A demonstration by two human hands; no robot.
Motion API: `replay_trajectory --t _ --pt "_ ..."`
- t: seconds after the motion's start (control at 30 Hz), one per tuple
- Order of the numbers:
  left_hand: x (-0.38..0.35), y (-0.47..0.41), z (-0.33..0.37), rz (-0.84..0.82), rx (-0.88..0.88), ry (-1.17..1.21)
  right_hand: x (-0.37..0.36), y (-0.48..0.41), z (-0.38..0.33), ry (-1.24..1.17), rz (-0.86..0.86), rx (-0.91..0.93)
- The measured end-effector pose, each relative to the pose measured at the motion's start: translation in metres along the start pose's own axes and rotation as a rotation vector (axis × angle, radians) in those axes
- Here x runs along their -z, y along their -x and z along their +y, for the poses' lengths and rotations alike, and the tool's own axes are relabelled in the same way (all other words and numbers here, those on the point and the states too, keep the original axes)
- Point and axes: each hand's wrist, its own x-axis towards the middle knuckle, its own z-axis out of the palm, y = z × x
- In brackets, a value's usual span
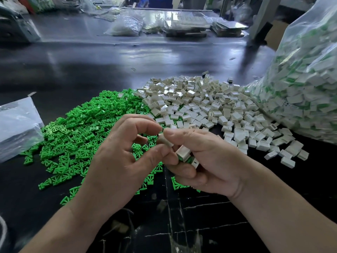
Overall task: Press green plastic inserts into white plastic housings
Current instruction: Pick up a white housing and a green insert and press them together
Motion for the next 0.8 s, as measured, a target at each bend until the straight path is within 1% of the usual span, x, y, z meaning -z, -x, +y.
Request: replay_trajectory --t 0.07,0.17,0.2,0.27,0.33,0.4,0.47,0.63,0.7,0.77,0.8 --pt "0.007 -0.002 -0.003 0.003 0.036 -0.091 0.002 0.000 -0.002 -0.018 0.017 0.051" --pt "0.027 -0.005 -0.017 0.044 0.148 -0.373 0.008 0.000 -0.005 -0.022 0.148 0.148" --pt "0.033 -0.007 -0.022 0.003 0.205 -0.498 0.010 0.000 -0.006 -0.012 0.203 0.176" --pt "0.037 -0.008 -0.029 -0.162 0.313 -0.724 0.014 -0.001 -0.007 0.010 0.292 0.205" --pt "0.032 -0.007 -0.031 -0.271 0.305 -0.860 0.015 -0.002 -0.006 0.030 0.344 0.202" --pt "0.025 -0.006 -0.030 -0.290 0.244 -0.921 0.015 -0.003 -0.005 0.037 0.360 0.192" --pt "0.019 -0.006 -0.030 -0.280 0.206 -0.919 0.014 -0.003 -0.003 0.043 0.377 0.178" --pt "0.015 -0.007 -0.032 -0.204 0.131 -0.795 0.011 -0.003 -0.003 0.061 0.373 0.144" --pt "0.014 -0.006 -0.034 -0.179 0.127 -0.737 0.011 -0.003 -0.002 0.077 0.385 0.139" --pt "0.015 -0.004 -0.035 -0.117 0.145 -0.597 0.010 -0.004 -0.001 0.104 0.409 0.142" --pt "0.016 -0.004 -0.035 -0.080 0.180 -0.467 0.010 -0.004 0.000 0.118 0.414 0.144"
